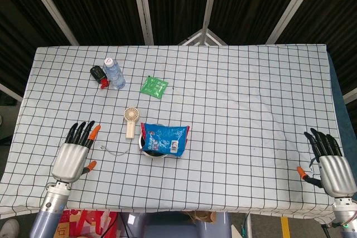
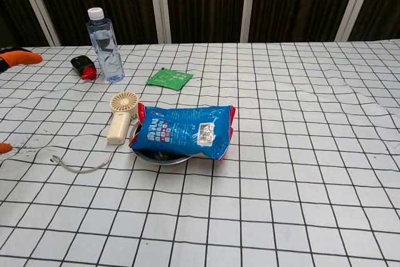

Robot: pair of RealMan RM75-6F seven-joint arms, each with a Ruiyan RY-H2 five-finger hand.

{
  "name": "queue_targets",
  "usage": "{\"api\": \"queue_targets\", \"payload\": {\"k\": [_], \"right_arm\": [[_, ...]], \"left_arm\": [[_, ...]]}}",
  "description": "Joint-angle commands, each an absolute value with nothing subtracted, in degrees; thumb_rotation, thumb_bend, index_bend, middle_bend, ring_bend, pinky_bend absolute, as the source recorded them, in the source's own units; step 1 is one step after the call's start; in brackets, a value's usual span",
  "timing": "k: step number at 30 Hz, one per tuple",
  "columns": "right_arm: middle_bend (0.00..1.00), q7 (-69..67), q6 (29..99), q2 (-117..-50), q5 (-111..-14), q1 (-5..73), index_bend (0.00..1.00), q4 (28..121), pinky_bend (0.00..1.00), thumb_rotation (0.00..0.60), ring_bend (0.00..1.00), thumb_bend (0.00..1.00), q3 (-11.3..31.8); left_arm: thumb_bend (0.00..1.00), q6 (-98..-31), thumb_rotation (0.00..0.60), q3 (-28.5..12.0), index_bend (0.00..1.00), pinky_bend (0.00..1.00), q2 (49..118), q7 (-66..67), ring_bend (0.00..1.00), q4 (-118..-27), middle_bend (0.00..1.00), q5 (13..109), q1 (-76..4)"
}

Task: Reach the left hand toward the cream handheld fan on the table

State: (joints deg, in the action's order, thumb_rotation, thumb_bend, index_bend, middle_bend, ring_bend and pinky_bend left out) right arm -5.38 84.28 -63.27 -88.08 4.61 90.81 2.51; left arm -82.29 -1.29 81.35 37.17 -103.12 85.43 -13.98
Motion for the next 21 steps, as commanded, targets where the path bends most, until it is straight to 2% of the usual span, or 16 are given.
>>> {"api": "queue_targets", "payload": {"k": [1, 6, 13, 15, 16, 18, 20, 21], "right_arm": [[0.0, -5.32, 84.3, -63.29, -88.07, 4.6, 0.1, 90.83, 0.0, 0.6, 0.0, 0.28, 2.51], [0.0, -5.44, 84.5, -63.26, -88.22, 4.48, 0.1, 90.81, 0.0, 0.6, 0.0, 0.28, 2.42], [0.0, -5.27, 84.76, -63.36, -88.37, 4.37, 0.1, 90.73, 0.0, 0.6, 0.0, 0.28, 2.38], [0.0, -5.17, 84.7, -63.38, -88.31, 4.4, 0.1, 90.78, 0.0, 0.6, 0.0, 0.28, 2.4], [0.0, -5.13, 84.66, -63.37, -88.29, 4.42, 0.1, 90.82, 0.0, 0.6, 0.0, 0.28, 2.41], [0.0, -5.12, 84.62, -63.36, -88.27, 4.44, 0.1, 90.83, 0.0, 0.6, 0.0, 0.28, 2.41], [0.0, -5.2, 84.58, -63.33, -88.24, 4.46, 0.1, 90.85, 0.0, 0.6, 0.0, 0.28, 2.42], [0.0, -5.25, 84.57, -63.31, -88.24, 4.45, 0.1, 90.85, 0.0, 0.6, 0.0, 0.28, 2.42]], "left_arm": [[0.19, -83.72, 0.6, -0.31, 0.0, 0.0, 80.49, 35.85, 0.0, -102.73, 0.0, 86.47, -12.76], [0.19, -84.92, 0.6, 0.8, 0.0, 0.0, 78.97, 34.88, 0.0, -102.65, 0.0, 87.74, -11.59], [0.19, -83.7, 0.6, 0.23, 0.0, 0.0, 79.02, 34.81, 0.0, -102.75, 0.0, 86.99, -11.94], [0.21, -82.77, 0.6, -0.23, 0.0, 0.08, 79.33, 35.32, 0.01, -102.71, 0.01, 86.21, -12.39], [0.23, -81.91, 0.6, -0.81, 0.0, 0.17, 79.75, 36.03, 0.05, -102.52, 0.07, 85.43, -12.93], [0.35, -80.71, 0.6, -1.78, 0.0, 0.4, 80.55, 37.33, 0.23, -102.12, 0.28, 84.25, -13.79], [0.5, -78.17, 0.6, -3.54, 0.0, 0.6, 82.13, 39.48, 0.47, -101.55, 0.55, 81.99, -15.66], [0.54, -76.94, 0.6, -4.34, 0.0, 0.65, 82.92, 40.29, 0.54, -101.44, 0.62, 80.61, -16.48]]}}
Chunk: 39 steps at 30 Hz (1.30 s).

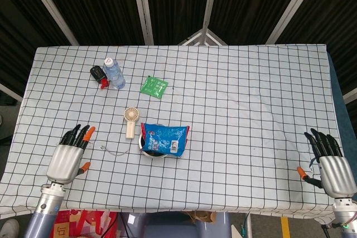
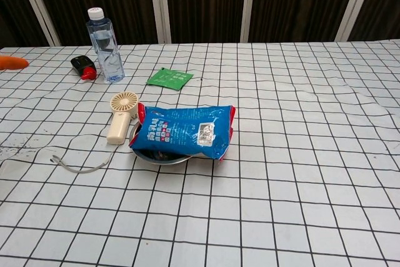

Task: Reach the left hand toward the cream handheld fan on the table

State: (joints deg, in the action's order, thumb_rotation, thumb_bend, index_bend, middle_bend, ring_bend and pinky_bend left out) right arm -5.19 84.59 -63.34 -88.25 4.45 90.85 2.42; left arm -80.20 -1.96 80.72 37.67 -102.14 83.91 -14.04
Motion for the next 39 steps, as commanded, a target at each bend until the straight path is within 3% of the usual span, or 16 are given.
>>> {"api": "queue_targets", "payload": {"k": [1, 5, 10, 20, 39], "right_arm": [[0.0, -5.28, 84.57, -63.31, -88.23, 4.45, 0.1, 90.82, 0.0, 0.6, 0.0, 0.28, 2.42], [0.0, -5.56, 84.48, -63.26, -88.25, 4.51, 0.1, 90.8, 0.0, 0.6, 0.0, 0.28, 2.42], [0.0, -5.82, 84.22, -63.18, -88.09, 4.61, 0.1, 90.79, 0.0, 0.6, 0.0, 0.28, 2.47], [0.0, -6.23, 83.8, -62.97, -88.02, 4.83, 0.1, 90.8, 0.0, 0.6, 0.0, 0.28, 2.47], [0.0, -6.17, 83.61, -62.89, -87.87, 4.92, 0.1, 90.96, 0.0, 0.6, 0.0, 0.28, 2.49]], "left_arm": [[0.6, -75.69, 0.6, -5.08, 0.0, 0.7, 83.67, 41.07, 0.6, -101.5, 0.69, 79.06, -17.25], [0.73, -70.88, 0.6, -8.66, 0.0, 0.8, 87.47, 45.23, 0.72, -100.85, 0.82, 72.81, -21.33], [0.77, -68.68, 0.6, -11.19, 0.07, 0.83, 92.19, 50.48, 0.77, -97.93, 0.88, 67.91, -25.18], [0.77, -68.2, 0.6, -12.86, 0.16, 0.83, 98.2, 57.09, 0.78, -93.44, 0.89, 59.23, -29.13], [0.77, -69.2, 0.6, -12.22, 0.17, 0.83, 101.56, 57.94, 0.78, -88.52, 0.89, 54.8, -31.96]]}}
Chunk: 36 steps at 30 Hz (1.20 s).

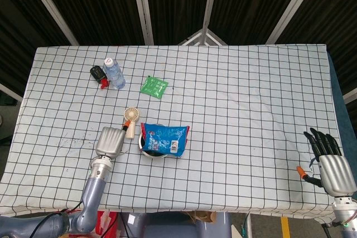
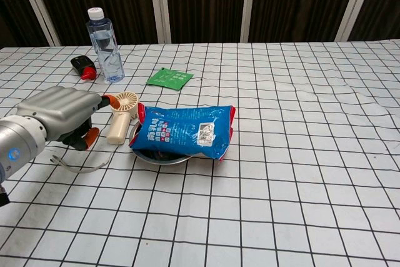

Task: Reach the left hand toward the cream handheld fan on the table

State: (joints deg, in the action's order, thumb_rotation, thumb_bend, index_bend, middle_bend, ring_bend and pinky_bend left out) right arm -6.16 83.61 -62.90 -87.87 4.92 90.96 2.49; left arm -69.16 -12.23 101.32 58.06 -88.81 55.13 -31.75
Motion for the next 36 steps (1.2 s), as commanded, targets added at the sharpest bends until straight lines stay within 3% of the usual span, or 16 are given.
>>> {"api": "queue_targets", "payload": {"k": [1, 36], "right_arm": [[0.0, -6.17, 83.61, -62.88, -87.86, 4.92, 0.1, 90.96, 0.0, 0.6, 0.0, 0.28, 2.49], [0.0, -6.06, 83.54, -62.87, -87.74, 4.99, 0.1, 91.08, 0.0, 0.6, 0.0, 0.28, 2.51]], "left_arm": [[0.77, -69.18, 0.6, -12.17, 0.17, 0.83, 101.68, 57.9, 0.78, -88.31, 0.89, 54.62, -32.08], [0.77, -69.13, 0.6, -8.33, 0.18, 0.83, 103.03, 55.82, 0.78, -83.73, 0.89, 51.87, -33.79]]}}
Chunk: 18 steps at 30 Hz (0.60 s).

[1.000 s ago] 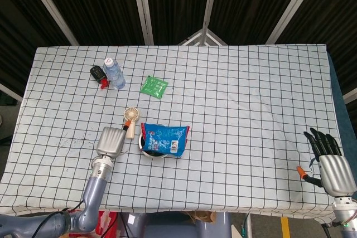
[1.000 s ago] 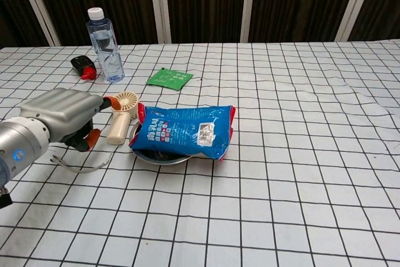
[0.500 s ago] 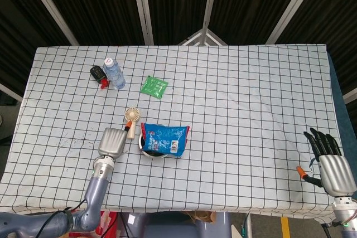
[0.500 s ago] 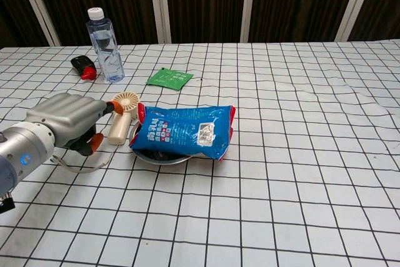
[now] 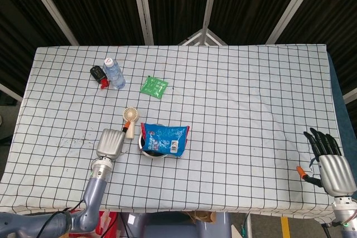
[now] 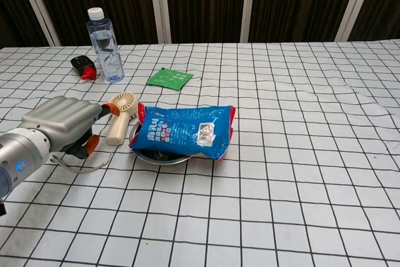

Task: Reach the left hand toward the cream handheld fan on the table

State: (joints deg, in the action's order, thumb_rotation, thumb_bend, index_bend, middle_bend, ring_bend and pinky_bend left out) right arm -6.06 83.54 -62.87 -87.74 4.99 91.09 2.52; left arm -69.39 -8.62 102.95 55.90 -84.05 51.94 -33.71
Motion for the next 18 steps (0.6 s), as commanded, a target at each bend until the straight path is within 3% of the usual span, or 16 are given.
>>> {"api": "queue_targets", "payload": {"k": [1, 12, 18], "right_arm": [[0.0, -6.06, 83.54, -62.87, -87.73, 4.99, 0.1, 91.09, 0.0, 0.6, 0.0, 0.28, 2.52], [0.0, -6.07, 83.58, -62.88, -87.74, 4.97, 0.1, 91.1, 0.0, 0.6, 0.0, 0.28, 2.5], [0.0, -6.01, 83.64, -62.92, -87.75, 4.95, 0.1, 91.06, 0.0, 0.6, 0.0, 0.28, 2.5]], "left_arm": [[0.77, -68.94, 0.6, -8.18, 0.18, 0.83, 103.07, 55.79, 0.78, -83.56, 0.89, 51.79, -33.84], [0.77, -68.63, 0.6, -6.67, 0.2, 0.83, 103.37, 56.78, 0.78, -82.78, 0.88, 51.44, -34.34], [0.77, -71.0, 0.6, -7.78, 0.14, 0.83, 102.6, 53.24, 0.75, -84.49, 0.85, 54.51, -34.05]]}}
